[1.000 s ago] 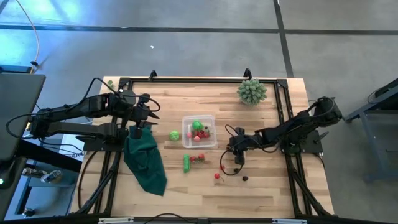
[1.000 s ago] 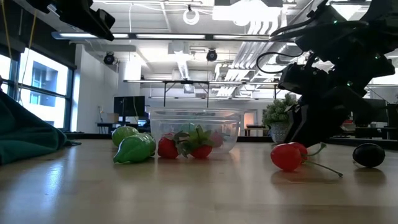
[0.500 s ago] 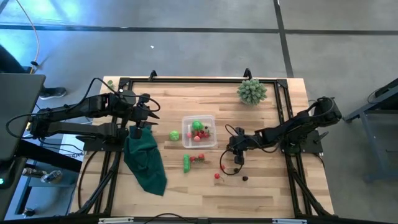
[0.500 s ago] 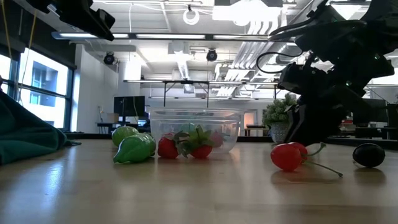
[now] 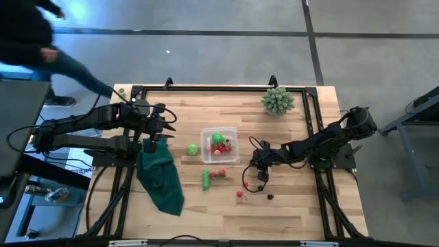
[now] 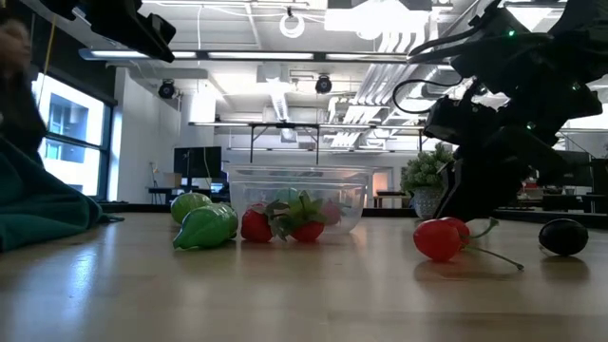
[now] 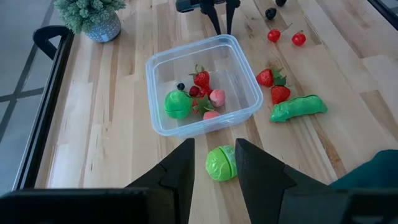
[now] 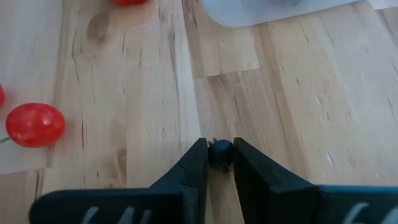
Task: Pick and placing Produce into tupperware
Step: Put the blueberry into the transparent bin, then put the blackberry into the transparent bin
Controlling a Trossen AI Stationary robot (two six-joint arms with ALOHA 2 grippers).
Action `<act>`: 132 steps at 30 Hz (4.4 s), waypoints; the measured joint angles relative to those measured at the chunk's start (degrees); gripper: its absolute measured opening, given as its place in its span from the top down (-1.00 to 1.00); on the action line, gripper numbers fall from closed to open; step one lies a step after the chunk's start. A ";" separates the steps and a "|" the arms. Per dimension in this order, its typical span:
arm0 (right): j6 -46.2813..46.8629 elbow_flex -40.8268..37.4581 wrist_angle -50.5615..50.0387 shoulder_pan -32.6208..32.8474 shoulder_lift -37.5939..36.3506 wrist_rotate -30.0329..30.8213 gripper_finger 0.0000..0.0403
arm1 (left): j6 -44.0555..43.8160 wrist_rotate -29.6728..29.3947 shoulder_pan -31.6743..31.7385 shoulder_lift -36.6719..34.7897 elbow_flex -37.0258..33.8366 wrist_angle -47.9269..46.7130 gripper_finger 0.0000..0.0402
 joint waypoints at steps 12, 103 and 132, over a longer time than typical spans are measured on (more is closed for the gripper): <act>0.54 0.79 2.53 0.00 -8.07 1.12 0.79 | -0.01 0.00 0.00 0.02 0.02 0.00 0.47; 33.80 6.12 -26.00 26.38 -23.00 -1.14 0.42 | -0.01 0.00 0.00 0.02 0.00 0.00 0.47; 18.83 5.53 -20.62 34.32 -7.11 5.62 0.38 | 0.01 0.00 0.00 0.00 0.00 0.00 0.47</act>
